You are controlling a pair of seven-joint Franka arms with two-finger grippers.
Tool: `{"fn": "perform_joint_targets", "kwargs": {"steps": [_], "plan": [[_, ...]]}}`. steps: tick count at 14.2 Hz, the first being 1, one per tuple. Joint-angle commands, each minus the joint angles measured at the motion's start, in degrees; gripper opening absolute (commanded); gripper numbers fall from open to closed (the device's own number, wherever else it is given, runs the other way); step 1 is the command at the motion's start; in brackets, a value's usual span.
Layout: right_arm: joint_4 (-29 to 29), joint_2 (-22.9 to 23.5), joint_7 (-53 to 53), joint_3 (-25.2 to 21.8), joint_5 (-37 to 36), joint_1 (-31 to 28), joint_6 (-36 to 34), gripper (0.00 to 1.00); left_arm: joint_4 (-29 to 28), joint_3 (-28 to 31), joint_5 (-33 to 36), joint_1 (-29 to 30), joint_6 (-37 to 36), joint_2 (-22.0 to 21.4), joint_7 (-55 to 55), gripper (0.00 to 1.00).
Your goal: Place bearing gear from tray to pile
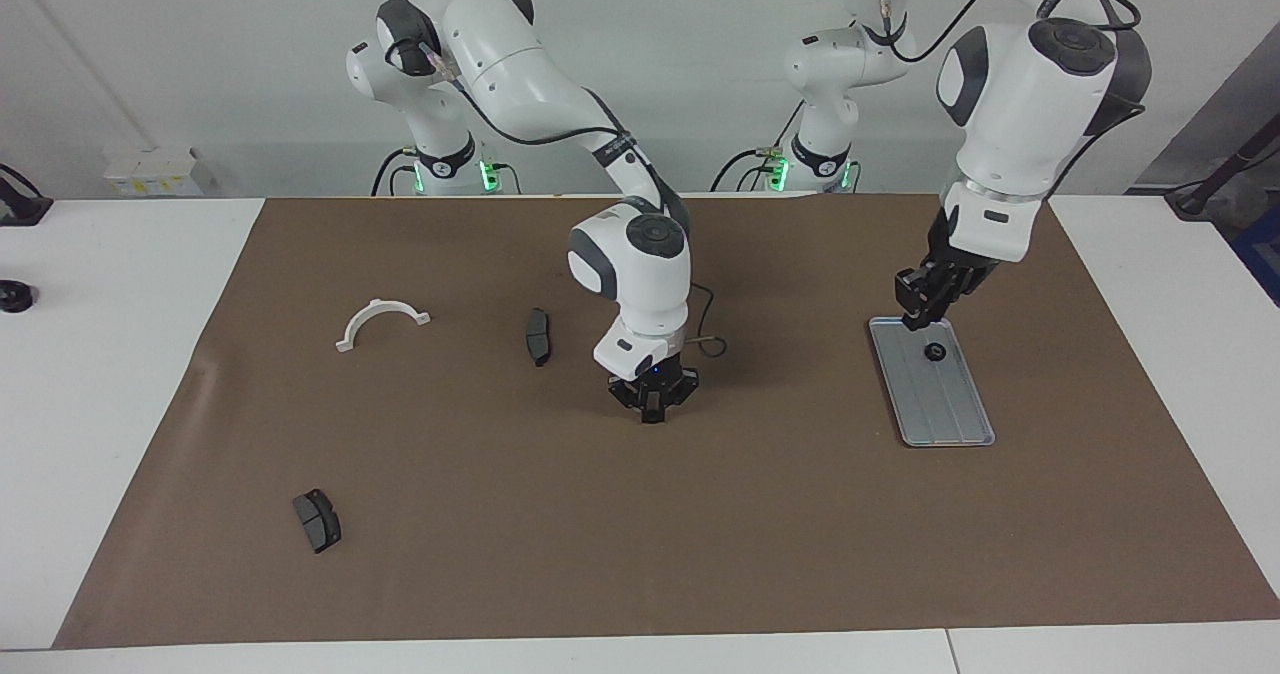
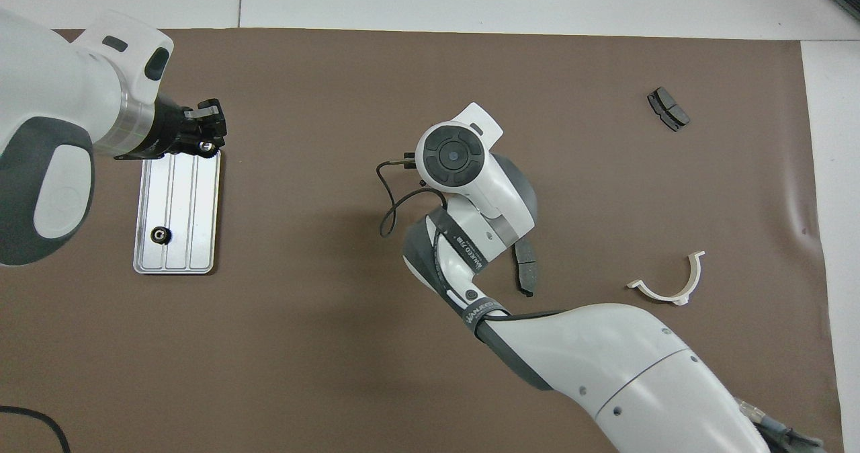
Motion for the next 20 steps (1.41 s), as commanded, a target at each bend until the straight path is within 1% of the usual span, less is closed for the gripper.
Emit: {"fn": "perform_joint_targets", "kwargs": {"steps": [1,3,4,6,7,8,9,10,11,13,14,15,16,17,18,19,20], "plan": [[-0.1,-1.1,-5.0,0.9,-1.3,-5.1,0.0,0.11,-4.3,-0.1,-0.8,-4.0,7.1,0.3,-2.0,0.00],[-0.1,-1.9,-9.5,0.9,-0.9,-8.7,-1.8,0.11,-8.2,0.0,-0.8,-9.4,14.8,1.3,-10.0,0.00],[-0.3,-1.9,-11.0,0.9,-0.8,-10.4,-1.8,0.11,-9.1,0.0,-0.8,-11.5,17.5,2.1,-11.6,0.00],[-0.9,-1.9,-15.3,1.0,-0.6,-15.4,-2.4,0.12,-9.5,0.2,-0.3,-16.8,22.9,5.7,-15.8,0.00],[-0.7,-1.9,-17.2,1.0,-0.6,-17.8,-3.6,0.11,-8.8,0.4,1.1,-20.1,26.2,9.8,-19.3,0.00],[-0.8,-1.9,-18.9,1.0,-0.6,-19.9,-5.0,0.11,-7.9,0.4,4.8,-22.7,28.3,13.1,-22.4,0.00],[-1.1,-2.3,-20.6,1.0,-0.6,-21.6,-5.9,0.11,-6.0,0.4,9.5,-24.6,28.9,17.6,-26.6,0.00],[-1.2,-2.8,-21.7,1.1,-0.6,-23.2,-7.1,0.12,-3.9,0.4,14.9,-25.0,30.2,20.5,-30.0,0.00],[-1.2,-3.0,-22.1,1.1,-0.6,-24.5,-7.5,0.11,-3.8,0.4,17.2,-25.0,31.7,21.6,-31.5,0.00],[-1.3,-3.0,-23.2,1.1,-0.5,-27.6,-7.6,0.11,-4.8,0.4,17.3,-25.4,34.5,23.7,-31.7,0.03],[-1.6,-3.1,-25.2,1.1,-0.5,-29.0,-7.7,0.12,-5.5,0.4,17.4,-25.4,35.9,23.7,-31.7,0.03],[-1.6,-3.1,-26.2,1.1,-0.5,-30.5,-7.7,0.12,-5.7,0.3,17.4,-25.2,36.2,23.8,-31.7,0.06],[-1.7,-3.1,-26.3,1.1,-0.5,-31.2,-7.6,0.12,-6.5,0.3,17.4,-24.8,37.3,23.8,-31.7,0.27],[-1.9,-3.1,-26.3,1.1,-0.4,-31.6,-7.5,0.13,-7.7,0.4,17.4,-24.5,39.8,23.8,-31.7,0.48],[-2.1,-3.2,-25.9,1.1,-0.4,-31.9,-7.5,0.17,-8.1,0.4,17.3,-23.9,40.9,23.8,-31.8,0.79],[-2.5,-3.4,-25.6,1.1,-0.4,-32.0,-7.5,0.20,-7.4,0.4,17.3,-23.8,40.3,23.8,-33.5,1.00],[-3.1,-3.7,-25.3,1.1,-0.4,-32.0,-7.5,0.20,-5.8,0.4,17.3,-23.6,37.9,23.4,-36.0,1.00]]}}
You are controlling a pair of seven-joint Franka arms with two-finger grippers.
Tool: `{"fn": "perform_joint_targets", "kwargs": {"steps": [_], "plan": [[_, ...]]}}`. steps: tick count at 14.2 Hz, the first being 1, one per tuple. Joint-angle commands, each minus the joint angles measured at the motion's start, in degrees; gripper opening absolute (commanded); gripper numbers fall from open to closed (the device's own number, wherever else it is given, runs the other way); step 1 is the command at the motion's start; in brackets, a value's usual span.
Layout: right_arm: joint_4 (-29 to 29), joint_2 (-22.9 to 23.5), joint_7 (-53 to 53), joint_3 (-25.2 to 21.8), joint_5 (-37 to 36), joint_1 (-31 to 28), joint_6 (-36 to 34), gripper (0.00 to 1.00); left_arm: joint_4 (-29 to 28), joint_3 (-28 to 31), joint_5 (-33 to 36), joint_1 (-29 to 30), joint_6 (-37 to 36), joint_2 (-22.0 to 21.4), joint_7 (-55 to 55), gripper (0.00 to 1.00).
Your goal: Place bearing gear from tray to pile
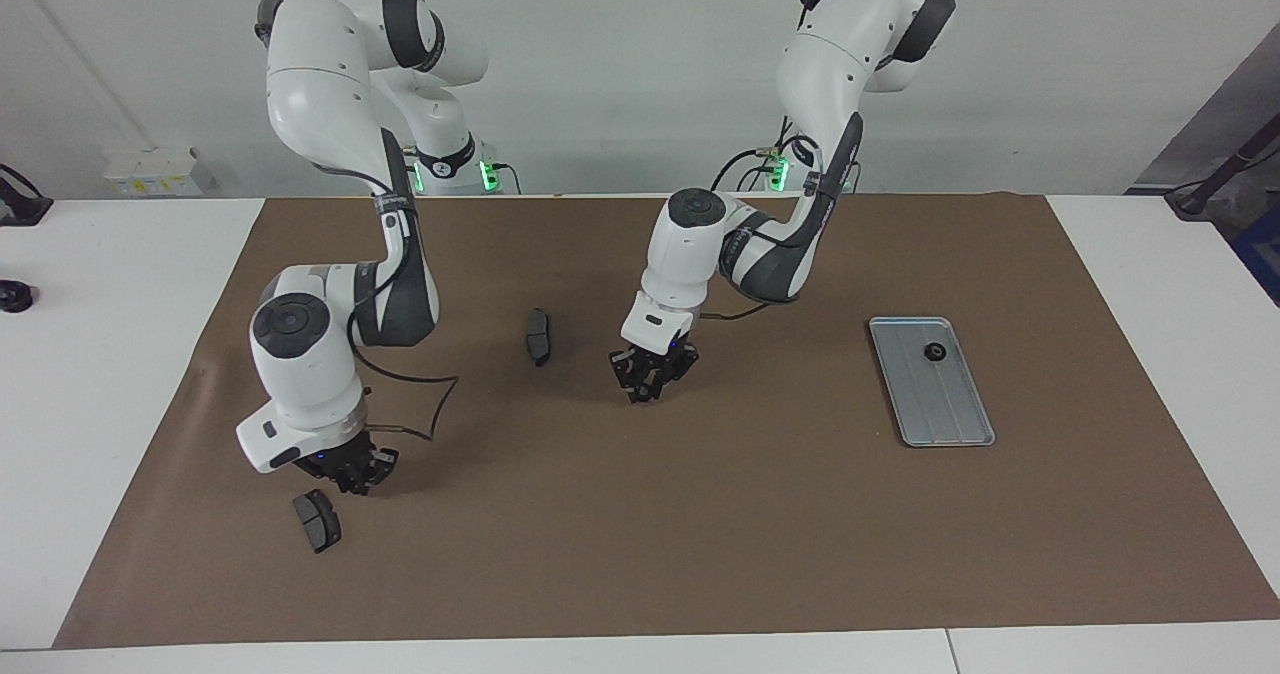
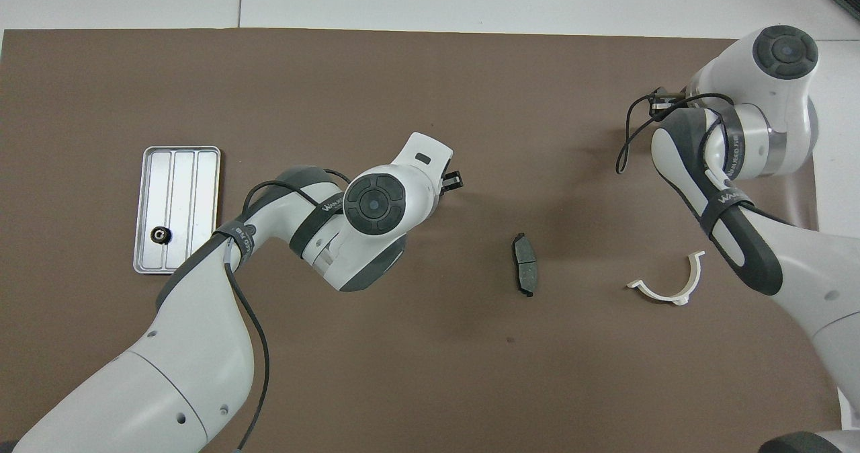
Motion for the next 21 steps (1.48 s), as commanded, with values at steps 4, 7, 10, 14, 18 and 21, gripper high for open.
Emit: {"fn": "perform_joint_targets", "kwargs": {"steps": [4,7,10,14,18,21], "plan": [[-4.4,-2.7,3.5,1.2,-0.3,0.2,-0.3,0.21,-0.1,-0.1,0.5,6.5,-16.9,-12.7,-3.3,1.00],[-4.3,-3.1,5.3,1.4,-0.3,0.4,-0.4,0.67,-0.2,-0.3,0.2,13.4,-24.0,-16.2,-0.5,1.00],[-4.1,-5.5,5.2,1.5,-0.3,2.5,-1.0,0.78,-0.2,-0.4,-0.9,21.5,-32.2,-18.0,11.3,1.00],[-3.3,-5.9,12.0,8.0,0.0,7.0,3.2,0.78,-7.8,-0.1,-8.1,35.8,-28.8,-21.0,37.0,1.00],[-3.4,-5.8,16.8,8.3,0.1,14.9,7.3,0.79,-20.1,0.0,-9.4,40.7,-19.8,-25.1,41.8,1.00],[-4.2,-5.7,23.7,8.4,0.1,21.4,7.9,0.81,-26.8,0.1,-9.6,41.2,-10.5,-25.6,32.5,1.00]]}}
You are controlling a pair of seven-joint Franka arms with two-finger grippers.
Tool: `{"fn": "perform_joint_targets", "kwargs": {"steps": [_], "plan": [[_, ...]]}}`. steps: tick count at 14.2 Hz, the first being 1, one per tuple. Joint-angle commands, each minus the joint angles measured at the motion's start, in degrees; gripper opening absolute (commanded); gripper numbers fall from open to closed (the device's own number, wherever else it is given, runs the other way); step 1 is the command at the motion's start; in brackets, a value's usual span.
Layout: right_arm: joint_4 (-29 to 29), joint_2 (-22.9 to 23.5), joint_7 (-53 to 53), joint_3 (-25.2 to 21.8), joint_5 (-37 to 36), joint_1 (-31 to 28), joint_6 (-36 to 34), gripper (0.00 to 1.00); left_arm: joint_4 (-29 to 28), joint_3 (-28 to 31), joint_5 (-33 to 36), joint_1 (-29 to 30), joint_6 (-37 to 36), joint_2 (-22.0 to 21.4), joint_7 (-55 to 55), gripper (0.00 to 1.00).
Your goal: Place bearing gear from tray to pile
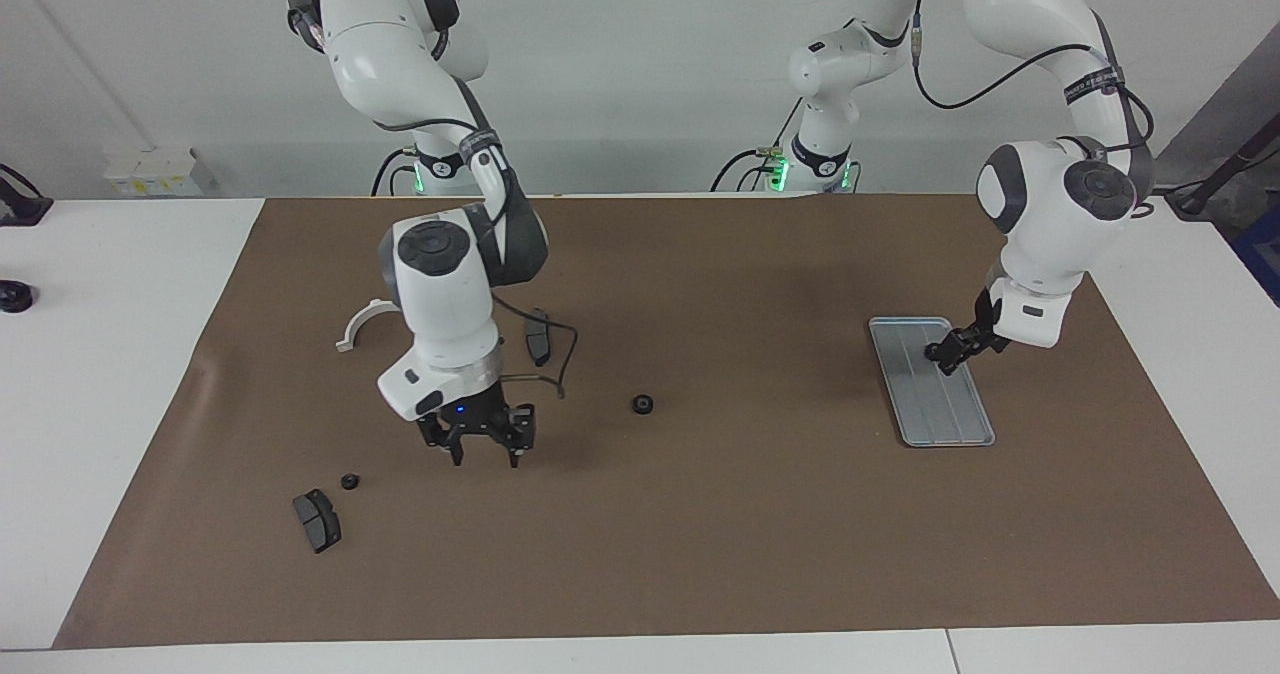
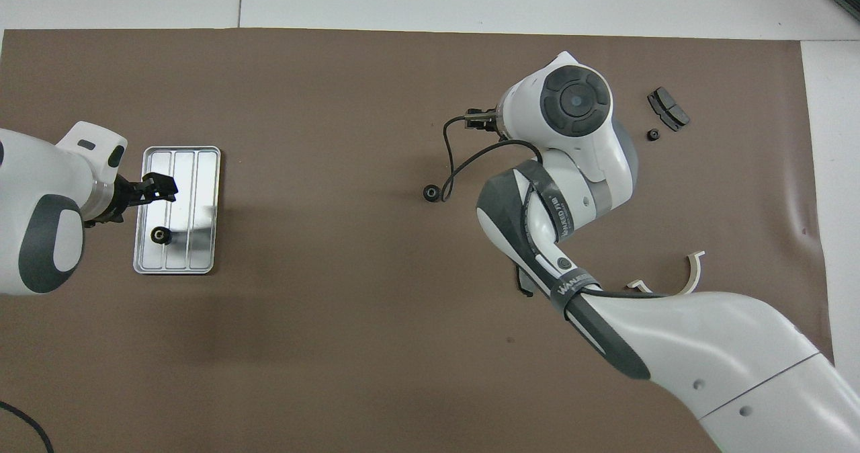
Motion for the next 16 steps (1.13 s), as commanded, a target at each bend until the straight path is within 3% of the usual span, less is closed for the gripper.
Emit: {"fn": "perform_joint_targets", "kwargs": {"steps": [1,3,4,6,9,12,14,16], "plan": [[-2.5,0.0,5.9,0.0,0.1,3.7,2.5,0.81,-6.5,-0.1,-1.0,0.4,4.7,-3.3,-6.0,1.00],[-4.3,1.5,8.5,0.0,0.1,6.4,6.9,0.80,-7.5,0.0,-1.0,0.6,5.2,-3.3,-5.7,1.00],[-5.6,1.6,8.9,0.0,-0.1,7.2,8.0,0.80,-7.6,0.0,-1.0,1.1,5.4,-3.2,-5.6,0.93],[-6.7,1.5,8.9,0.0,-0.8,7.5,8.0,0.80,-8.7,0.0,-1.0,1.7,6.9,-2.8,-5.6,0.87],[-8.0,1.9,8.9,-0.2,-1.2,9.2,8.0,0.78,-10.1,0.0,-1.0,2.3,9.5,-2.6,-5.7,0.86],[-10.9,1.2,8.8,-0.2,-2.9,9.2,7.5,0.71,-10.7,0.0,-1.0,2.3,9.8,-2.3,-5.6,0.75],[-11.8,0.9,8.7,-0.2,-2.9,9.2,7.2,0.65,-11.3,0.0,-1.0,2.3,10.9,-1.9,-5.6,0.57],[-11.8,0.9,8.8,-0.2,-2.9,9.2,7.3,0.60,-11.3,0.0,-1.0,2.3,11.1,-1.8,-5.6,0.27]]}}
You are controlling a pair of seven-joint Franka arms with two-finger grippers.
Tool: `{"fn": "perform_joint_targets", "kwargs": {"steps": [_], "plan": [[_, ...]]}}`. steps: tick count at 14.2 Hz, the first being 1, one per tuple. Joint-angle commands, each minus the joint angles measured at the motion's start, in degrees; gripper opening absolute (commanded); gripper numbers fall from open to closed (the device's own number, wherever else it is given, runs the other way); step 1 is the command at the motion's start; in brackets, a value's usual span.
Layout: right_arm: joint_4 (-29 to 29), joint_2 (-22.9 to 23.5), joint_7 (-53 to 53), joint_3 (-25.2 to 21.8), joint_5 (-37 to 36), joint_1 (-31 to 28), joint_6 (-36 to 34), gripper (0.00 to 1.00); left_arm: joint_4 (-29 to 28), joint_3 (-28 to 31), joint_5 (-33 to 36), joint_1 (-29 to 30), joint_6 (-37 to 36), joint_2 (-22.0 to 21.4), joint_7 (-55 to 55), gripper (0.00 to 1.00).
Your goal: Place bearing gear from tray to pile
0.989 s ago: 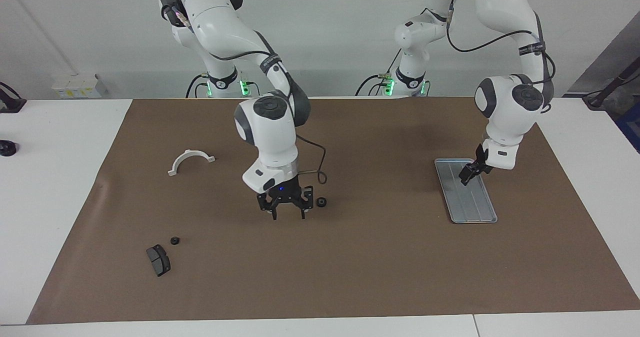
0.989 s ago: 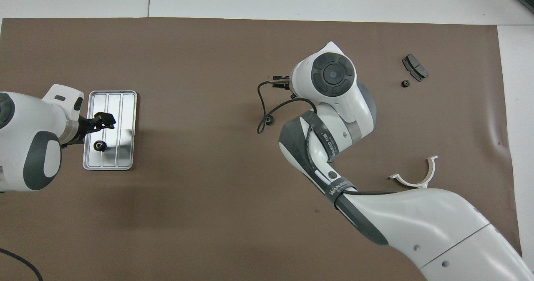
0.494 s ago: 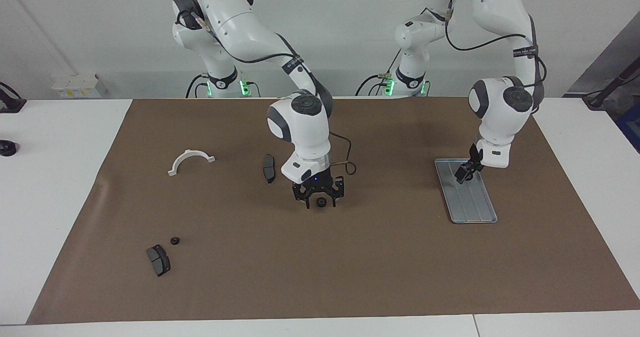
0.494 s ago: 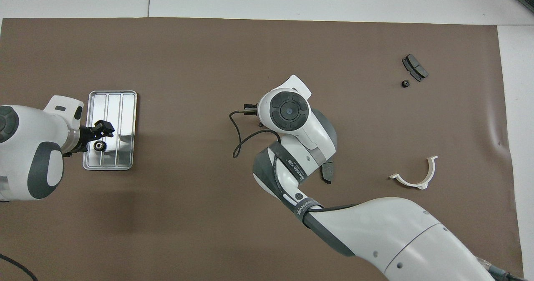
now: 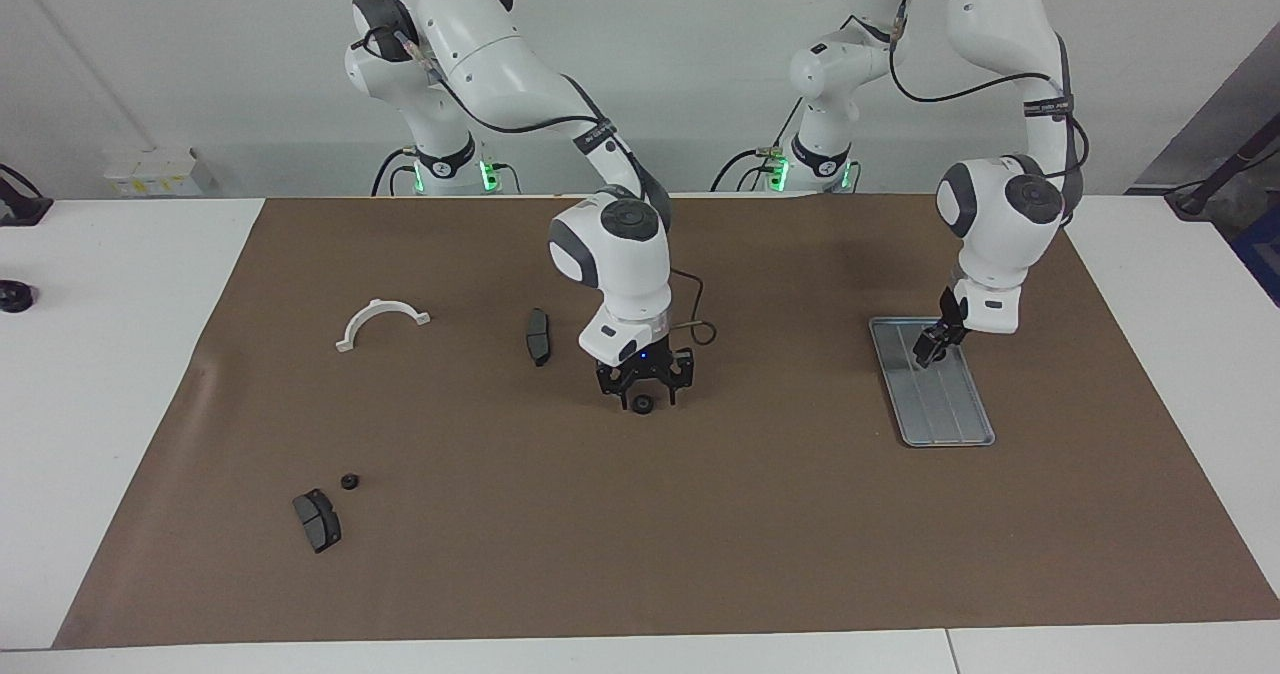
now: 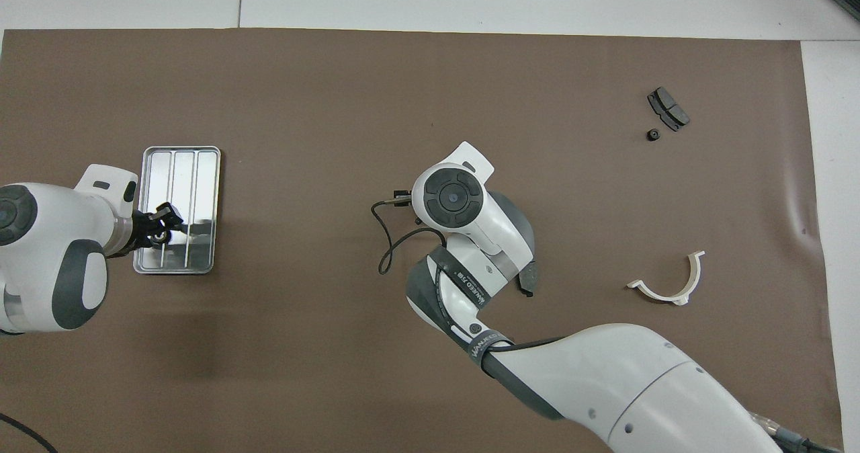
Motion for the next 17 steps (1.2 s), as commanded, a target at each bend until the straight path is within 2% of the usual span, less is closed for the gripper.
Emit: {"fn": "perform_joint_targets", "kwargs": {"steps": [1,2,4,5,7,11,13,15,17], "plan": [[-2.1,-1.3,0.8,0.1,-1.4,-0.2,0.8,0.58,-1.6,-0.4,-0.8,0.8,1.8,-0.8,0.1,0.09],[-2.1,-1.3,0.8,0.1,-1.4,-0.2,1.0,0.55,-1.4,-0.4,-0.8,0.8,1.5,-0.8,0.2,0.00],[-2.1,-1.3,0.8,0.0,-1.5,-0.2,1.2,0.51,0.5,-0.4,-0.7,0.4,-0.4,-0.4,0.7,0.00],[-2.1,-1.3,0.8,0.0,-1.5,-0.2,1.2,0.46,2.2,-0.5,-0.7,0.0,-2.9,-0.5,1.1,0.00],[-2.0,-1.3,0.8,0.0,-1.5,-0.4,1.2,0.39,8.2,-1.0,-0.6,-0.5,-10.7,-0.9,1.1,0.00],[-1.5,-1.2,0.4,-0.2,-2.0,-1.1,1.2,0.26,23.8,-1.3,-0.7,-7.4,-26.1,-0.3,1.2,0.00],[-0.8,-1.2,0.1,-0.3,-3.6,-2.2,1.2,0.15,26.3,-1.3,-0.7,-11.5,-26.1,0.5,1.1,0.00],[0.4,-1.1,-0.4,-0.3,-3.7,-4.4,1.1,0.09,27.0,-1.3,-0.7,-15.0,-24.3,1.3,1.1,0.00],[1.8,-1.2,-5.4,-0.2,-3.7,-8.8,0.8,0.08,25.9,-1.3,-2.2,-18.3,-18.6,1.6,0.9,0.00]]}}
